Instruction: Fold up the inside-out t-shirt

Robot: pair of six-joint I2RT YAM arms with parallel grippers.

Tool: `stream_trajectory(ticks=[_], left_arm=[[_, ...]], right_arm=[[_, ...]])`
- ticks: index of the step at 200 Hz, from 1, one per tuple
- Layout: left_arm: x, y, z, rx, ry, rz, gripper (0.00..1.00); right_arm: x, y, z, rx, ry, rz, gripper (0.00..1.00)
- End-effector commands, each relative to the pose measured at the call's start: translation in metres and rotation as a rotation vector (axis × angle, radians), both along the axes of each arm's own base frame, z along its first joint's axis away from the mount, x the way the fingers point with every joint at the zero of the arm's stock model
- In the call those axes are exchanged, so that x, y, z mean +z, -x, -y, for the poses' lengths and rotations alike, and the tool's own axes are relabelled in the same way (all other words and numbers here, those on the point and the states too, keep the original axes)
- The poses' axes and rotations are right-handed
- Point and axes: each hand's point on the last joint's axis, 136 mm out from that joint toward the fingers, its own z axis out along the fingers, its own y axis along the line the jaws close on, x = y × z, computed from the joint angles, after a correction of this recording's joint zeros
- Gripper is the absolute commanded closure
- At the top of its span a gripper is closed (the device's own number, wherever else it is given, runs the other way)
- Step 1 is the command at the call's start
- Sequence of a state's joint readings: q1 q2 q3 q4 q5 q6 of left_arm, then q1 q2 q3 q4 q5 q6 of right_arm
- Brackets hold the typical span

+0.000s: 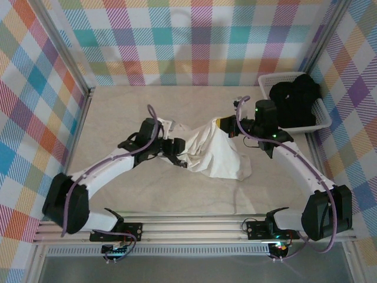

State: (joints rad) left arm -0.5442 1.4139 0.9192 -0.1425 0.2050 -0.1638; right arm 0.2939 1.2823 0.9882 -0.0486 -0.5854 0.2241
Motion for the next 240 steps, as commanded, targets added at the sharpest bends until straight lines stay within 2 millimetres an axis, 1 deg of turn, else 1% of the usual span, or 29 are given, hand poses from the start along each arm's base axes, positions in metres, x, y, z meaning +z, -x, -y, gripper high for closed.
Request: stream_trajectory(ticks=[1, 12, 19, 28, 30, 37, 41, 52, 61, 69, 71, 82, 91, 100, 114, 124, 134, 147, 158, 170, 175, 185, 190, 194, 198, 205, 217, 229, 240], left_arm=[[-0.004, -0.005, 0.027, -0.139, -0.008, 0.025, 0.35], [-0.011, -0.007, 0.031, -0.155, -0.016, 0.001, 0.46], [-0.014, -0.008, 0.034, -0.167, -0.016, -0.005, 0.54], [-0.013, -0.011, 0.035, -0.164, -0.025, -0.001, 0.68], [-0.012, -0.013, 0.033, -0.156, -0.031, 0.001, 0.72], [-0.003, -0.019, 0.031, -0.128, -0.038, 0.020, 0.86], [0.003, -0.021, 0.029, -0.113, -0.034, 0.029, 0.91], [0.033, -0.023, 0.028, -0.096, 0.036, 0.063, 0.99], [0.065, -0.019, 0.029, -0.098, 0.140, 0.084, 1.00], [0.101, -0.011, 0.030, -0.112, 0.256, 0.114, 1.00], [0.107, -0.010, 0.031, -0.116, 0.282, 0.116, 1.00], [0.154, 0.007, 0.031, -0.156, 0.426, 0.157, 1.00], [0.186, 0.018, 0.029, -0.170, 0.502, 0.191, 1.00], [0.212, 0.029, 0.025, -0.184, 0.557, 0.224, 1.00], [0.244, 0.044, 0.021, -0.210, 0.620, 0.269, 1.00], [0.262, 0.053, 0.018, -0.227, 0.651, 0.297, 1.00], [0.274, 0.058, 0.015, -0.230, 0.660, 0.327, 1.00], [0.281, 0.057, 0.010, -0.206, 0.651, 0.356, 1.00], [0.279, 0.053, 0.008, -0.181, 0.637, 0.369, 1.00], [0.274, 0.046, 0.006, -0.152, 0.619, 0.369, 1.00], [0.271, 0.043, 0.006, -0.145, 0.612, 0.366, 1.00], [0.265, 0.041, 0.009, -0.149, 0.599, 0.355, 1.00], [0.261, 0.039, 0.009, -0.147, 0.591, 0.350, 1.00], [0.257, 0.037, 0.009, -0.144, 0.584, 0.345, 1.00], [0.254, 0.036, 0.009, -0.138, 0.574, 0.341, 1.00], [0.248, 0.033, 0.009, -0.129, 0.558, 0.337, 1.00], [0.239, 0.030, 0.007, -0.112, 0.538, 0.330, 1.00], [0.234, 0.028, 0.008, -0.110, 0.533, 0.322, 1.00], [0.232, 0.028, 0.008, -0.114, 0.529, 0.318, 1.00]], right_arm=[[0.017, -0.001, -0.002, 0.022, -0.016, 0.036, 1.00], [0.019, -0.002, -0.001, 0.014, -0.010, 0.044, 1.00], [0.020, -0.004, 0.000, 0.007, -0.004, 0.044, 1.00], [0.023, -0.006, 0.000, 0.002, 0.002, 0.050, 1.00], [0.025, -0.007, 0.000, 0.003, 0.002, 0.053, 1.00], [0.029, -0.008, 0.000, 0.003, 0.010, 0.061, 1.00], [0.033, -0.008, 0.000, 0.004, 0.018, 0.072, 1.00], [0.044, -0.009, 0.003, -0.001, 0.054, 0.105, 1.00], [0.057, -0.009, 0.008, -0.015, 0.092, 0.145, 1.00], [0.069, -0.009, 0.012, -0.029, 0.124, 0.182, 1.00], [0.071, -0.009, 0.013, -0.030, 0.131, 0.191, 1.00], [0.088, -0.008, 0.016, -0.041, 0.152, 0.241, 1.00], [0.099, -0.007, 0.018, -0.044, 0.151, 0.269, 1.00], [0.107, -0.005, 0.016, -0.035, 0.141, 0.294, 0.98], [0.117, -0.005, 0.014, -0.027, 0.130, 0.316, 0.97], [0.121, -0.008, 0.015, -0.035, 0.131, 0.322, 0.96], [0.121, -0.018, 0.017, -0.069, 0.135, 0.311, 0.97], [0.112, -0.034, 0.021, -0.134, 0.145, 0.249, 0.97], [0.091, -0.054, 0.030, -0.221, 0.195, 0.143, 0.94], [0.065, -0.067, 0.042, -0.293, 0.287, 0.043, 0.87], [0.056, -0.069, 0.048, -0.317, 0.332, 0.016, 0.83], [0.044, -0.069, 0.059, -0.366, 0.416, 0.010, 0.74], [0.041, -0.065, 0.062, -0.376, 0.449, 0.025, 0.71], [0.042, -0.060, 0.061, -0.377, 0.465, 0.046, 0.68], [0.039, -0.054, 0.060, -0.371, 0.481, 0.060, 0.66], [0.037, -0.040, 0.052, -0.342, 0.490, 0.101, 0.63], [0.027, -0.014, 0.038, -0.281, 0.489, 0.147, 0.58], [0.011, 0.011, 0.028, -0.226, 0.486, 0.151, 0.55], [-0.009, 0.032, 0.017, -0.162, 0.463, 0.116, 0.54]])
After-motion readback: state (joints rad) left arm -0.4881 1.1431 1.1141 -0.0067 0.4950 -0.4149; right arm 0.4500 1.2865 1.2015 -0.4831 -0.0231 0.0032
